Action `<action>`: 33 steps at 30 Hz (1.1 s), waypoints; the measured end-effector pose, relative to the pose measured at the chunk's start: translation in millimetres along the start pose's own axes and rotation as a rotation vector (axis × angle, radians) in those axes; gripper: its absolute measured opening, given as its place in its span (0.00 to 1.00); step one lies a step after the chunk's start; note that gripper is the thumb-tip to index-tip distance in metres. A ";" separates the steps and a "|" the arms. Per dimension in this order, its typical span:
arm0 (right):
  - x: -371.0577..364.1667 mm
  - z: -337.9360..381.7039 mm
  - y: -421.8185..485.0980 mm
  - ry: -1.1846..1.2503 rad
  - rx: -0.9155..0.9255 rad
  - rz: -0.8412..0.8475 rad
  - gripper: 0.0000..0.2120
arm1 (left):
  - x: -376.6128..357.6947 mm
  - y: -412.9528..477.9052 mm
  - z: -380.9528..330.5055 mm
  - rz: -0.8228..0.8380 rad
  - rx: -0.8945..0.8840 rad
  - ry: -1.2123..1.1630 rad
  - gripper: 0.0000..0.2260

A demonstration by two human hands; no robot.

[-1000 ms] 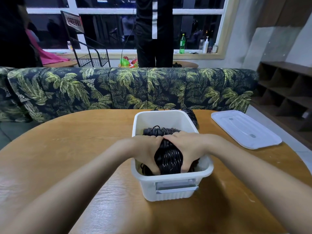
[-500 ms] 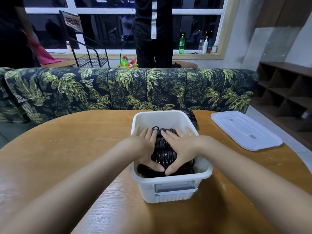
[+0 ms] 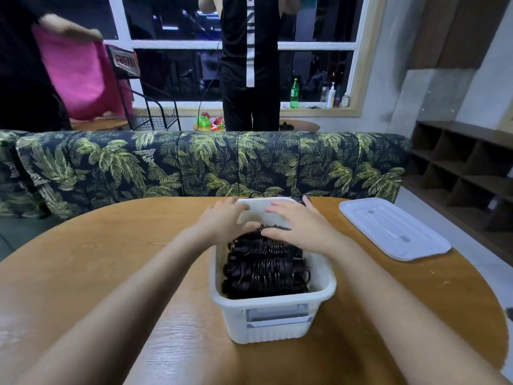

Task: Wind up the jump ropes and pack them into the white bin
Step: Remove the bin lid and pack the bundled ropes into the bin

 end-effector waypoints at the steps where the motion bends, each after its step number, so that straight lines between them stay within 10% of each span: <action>1: 9.2 -15.4 3.4 0.024 -0.089 -0.109 0.32 | -1.0 -0.5 10.6 -0.053 0.098 0.048 0.28; 5: -12.3 -53.5 -1.7 0.275 -0.373 -0.041 0.34 | -33.5 -5.7 29.6 0.012 0.219 -0.100 0.26; 15: -42.8 -30.0 29.9 0.500 -0.358 0.035 0.38 | -30.4 13.6 75.9 -0.046 0.240 -0.057 0.22; 21: -31.9 -76.5 43.0 0.626 -0.372 -0.056 0.30 | 9.3 44.0 69.9 -0.110 0.272 0.360 0.17; 33: -66.5 -160.0 148.6 -0.025 -0.393 0.017 0.29 | -61.4 230.1 55.3 0.536 0.111 0.250 0.33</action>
Point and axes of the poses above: each hand's wrist, its own y-axis towards the middle knuckle, its own x-axis out of the back of the hand, z = x × y, the point moved 8 cm from there along y, towards the middle knuckle, and after that the axes turned 6 degrees about -x, right-handed, at the moved point
